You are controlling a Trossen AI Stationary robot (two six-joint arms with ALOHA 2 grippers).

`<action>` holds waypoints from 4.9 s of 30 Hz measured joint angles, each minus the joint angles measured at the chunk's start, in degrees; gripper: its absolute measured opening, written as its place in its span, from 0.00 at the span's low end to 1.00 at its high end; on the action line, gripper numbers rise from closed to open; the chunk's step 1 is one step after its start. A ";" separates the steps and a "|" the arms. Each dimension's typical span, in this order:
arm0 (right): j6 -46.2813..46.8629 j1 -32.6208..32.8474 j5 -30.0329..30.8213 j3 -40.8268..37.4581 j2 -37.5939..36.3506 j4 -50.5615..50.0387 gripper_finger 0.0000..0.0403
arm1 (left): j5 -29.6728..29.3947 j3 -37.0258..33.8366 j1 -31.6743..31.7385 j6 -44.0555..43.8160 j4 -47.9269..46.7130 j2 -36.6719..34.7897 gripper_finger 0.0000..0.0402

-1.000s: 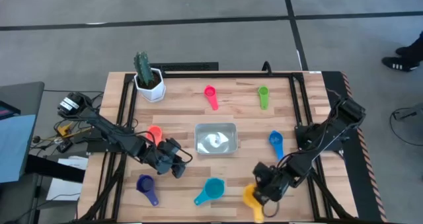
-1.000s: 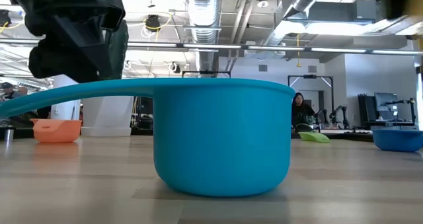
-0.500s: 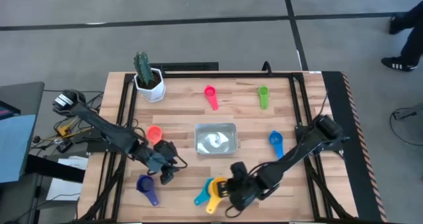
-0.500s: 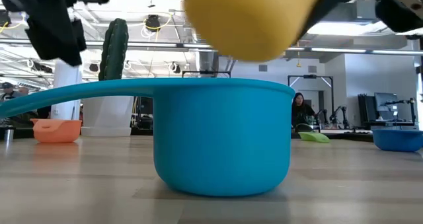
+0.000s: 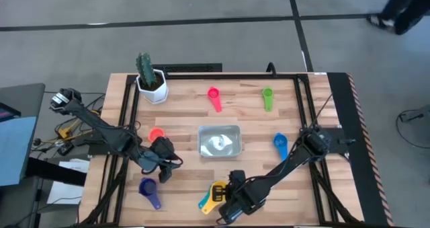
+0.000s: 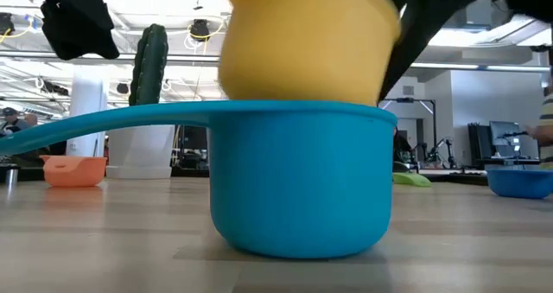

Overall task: Nest measuring cups in basket
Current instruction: Stack the yellow measuring cup on top of the light blue measuring cup, then stack the the dark blue measuring cup on top of the yellow measuring cup

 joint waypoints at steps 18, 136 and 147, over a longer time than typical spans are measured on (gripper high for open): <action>-5.51 -1.05 -2.73 -0.02 -0.15 -2.23 0.41 | -0.05 0.00 -0.17 -1.35 -0.55 0.07 0.38; -49.27 -2.40 -3.97 -0.24 -9.22 4.76 0.53 | -1.15 9.27 -8.10 -25.59 -15.87 15.51 0.38; -52.48 -4.05 0.37 -0.22 -15.24 -0.31 0.59 | -0.58 9.27 -17.90 -50.35 -41.76 5.42 0.38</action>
